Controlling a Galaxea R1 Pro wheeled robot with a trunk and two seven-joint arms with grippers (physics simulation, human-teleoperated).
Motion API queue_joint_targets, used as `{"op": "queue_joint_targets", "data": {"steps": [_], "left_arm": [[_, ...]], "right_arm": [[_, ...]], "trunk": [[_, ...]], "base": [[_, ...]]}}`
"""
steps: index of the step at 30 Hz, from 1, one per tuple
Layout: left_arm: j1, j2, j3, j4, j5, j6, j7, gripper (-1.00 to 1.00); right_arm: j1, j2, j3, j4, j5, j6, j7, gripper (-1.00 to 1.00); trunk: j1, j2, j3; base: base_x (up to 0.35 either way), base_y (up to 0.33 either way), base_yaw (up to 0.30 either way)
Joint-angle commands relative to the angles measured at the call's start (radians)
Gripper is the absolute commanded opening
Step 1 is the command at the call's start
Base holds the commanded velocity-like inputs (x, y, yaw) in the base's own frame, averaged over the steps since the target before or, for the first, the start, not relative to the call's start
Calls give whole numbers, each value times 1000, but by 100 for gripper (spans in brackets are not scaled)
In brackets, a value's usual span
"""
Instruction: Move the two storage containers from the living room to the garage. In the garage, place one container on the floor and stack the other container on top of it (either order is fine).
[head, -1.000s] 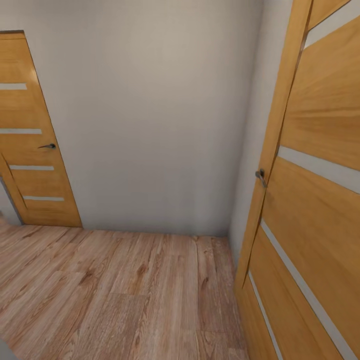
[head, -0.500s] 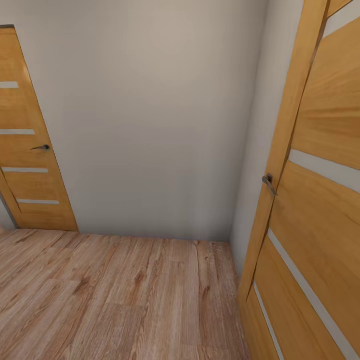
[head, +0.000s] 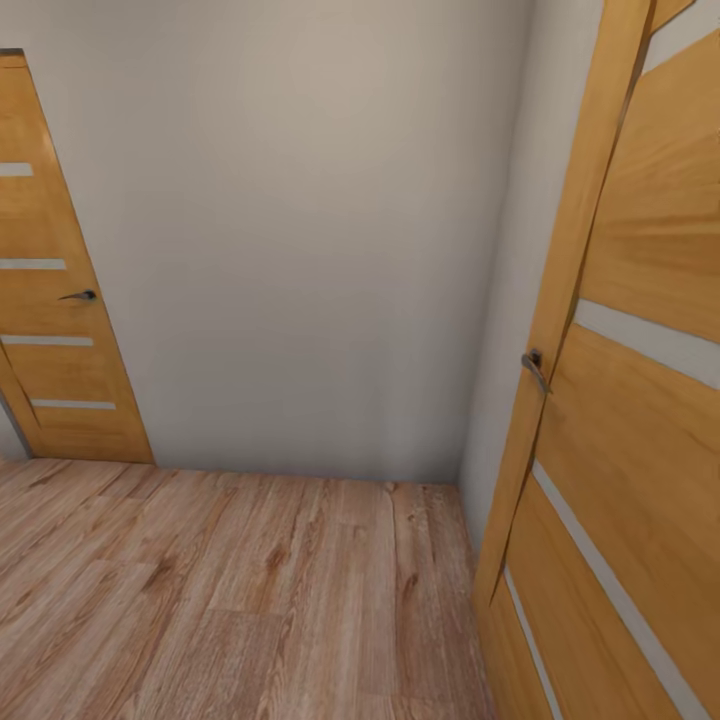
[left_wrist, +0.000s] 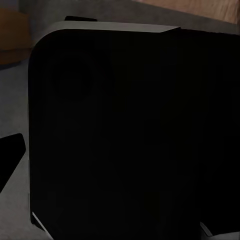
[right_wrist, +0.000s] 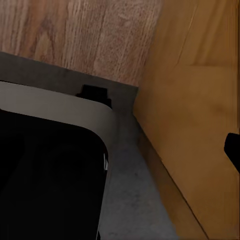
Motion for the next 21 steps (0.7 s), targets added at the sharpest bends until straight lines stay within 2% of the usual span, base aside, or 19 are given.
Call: {"op": "queue_joint_targets", "data": {"steps": [1,21], "left_arm": [[0,0,0,0,9,-2,0,100],[0,0,0,0,9,-2,0,100]], "right_arm": [[-1,0,6,3,-2,-5,-1,100],[-1,1,7,3,-1,-2,-4,100]], "trunk": [[0,0,-1],[0,0,-1]], "base": [[18,-41,0],[3,-6,0]]}}
